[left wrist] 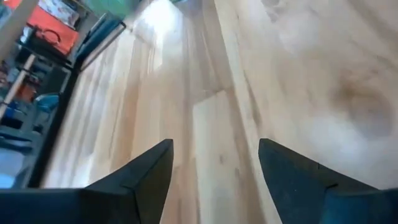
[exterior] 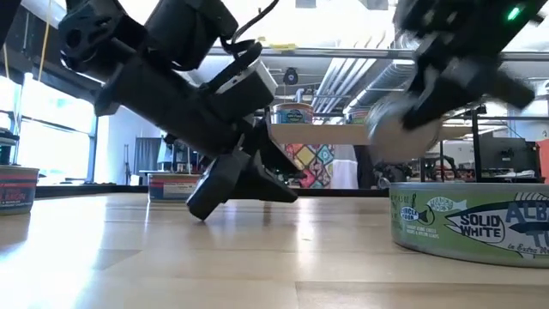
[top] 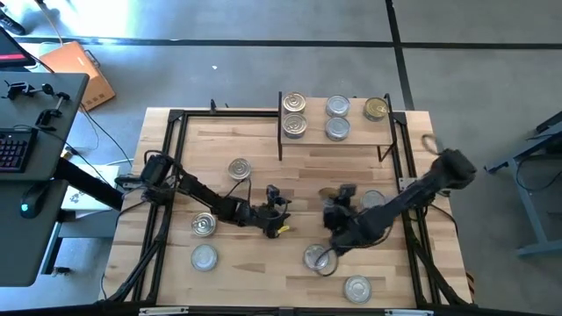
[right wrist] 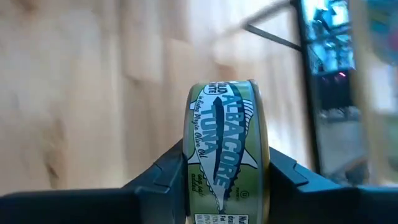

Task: Stack canned seafood by type on shelf
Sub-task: Put the green tuna can on the shelf

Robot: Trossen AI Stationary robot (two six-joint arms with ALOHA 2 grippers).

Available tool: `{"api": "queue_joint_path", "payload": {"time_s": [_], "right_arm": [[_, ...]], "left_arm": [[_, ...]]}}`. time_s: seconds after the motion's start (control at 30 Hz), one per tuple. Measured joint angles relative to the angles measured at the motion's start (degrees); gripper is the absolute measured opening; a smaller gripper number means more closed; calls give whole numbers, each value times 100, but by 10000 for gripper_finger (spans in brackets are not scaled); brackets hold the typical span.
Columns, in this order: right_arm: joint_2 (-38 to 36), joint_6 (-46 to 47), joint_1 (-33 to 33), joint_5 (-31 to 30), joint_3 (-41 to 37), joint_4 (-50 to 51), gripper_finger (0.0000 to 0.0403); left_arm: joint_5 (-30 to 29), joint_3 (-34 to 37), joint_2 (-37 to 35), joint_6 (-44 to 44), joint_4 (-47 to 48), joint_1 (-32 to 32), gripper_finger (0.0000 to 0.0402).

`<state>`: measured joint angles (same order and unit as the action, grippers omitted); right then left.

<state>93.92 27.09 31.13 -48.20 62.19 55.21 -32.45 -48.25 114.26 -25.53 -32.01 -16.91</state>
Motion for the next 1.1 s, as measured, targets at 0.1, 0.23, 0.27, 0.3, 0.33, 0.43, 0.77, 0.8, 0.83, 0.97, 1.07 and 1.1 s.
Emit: {"api": "queue_joint_path", "payload": {"time_s": [0.1,0.23,0.27,0.3,0.33,0.43,0.77,0.8,0.83,0.97,1.07,1.1], "right_arm": [[-596,579,29,-139,0,961,122],[-1325,1147,-173,-321,0,2093,122],[-1487,1206,-261,-387,0,2347,122],[-1634,1259,-364,-420,0,2563,122],[-1768,1281,-493,-446,0,2748,122],[-2110,1142,-929,-675,0,3123,122],[-2298,-1071,-2794,-545,-116,2288,122],[-2298,-1358,-2957,-443,-173,2087,122],[-2298,-1602,-3097,-340,-227,1934,122],[-2296,-2130,-3549,-130,-390,1752,122],[-2296,-2300,-3770,-76,-422,1743,122],[-2298,-2349,-3832,-25,-422,1726,122]], "left_arm": [[6,40,0,281,-11,-84,226],[13,48,0,495,-107,-159,221],[13,48,0,533,-143,-170,220],[13,48,0,573,-156,-171,219],[13,48,0,616,-156,-172,218],[13,48,0,730,-154,-170,215],[13,41,-11,748,-206,-170,214],[13,41,-11,747,-214,-170,214],[13,41,-11,747,-216,-170,213],[13,41,-11,750,-213,-170,213],[13,39,-11,747,-212,-185,213],[13,39,-11,747,-212,-185,213]]}}
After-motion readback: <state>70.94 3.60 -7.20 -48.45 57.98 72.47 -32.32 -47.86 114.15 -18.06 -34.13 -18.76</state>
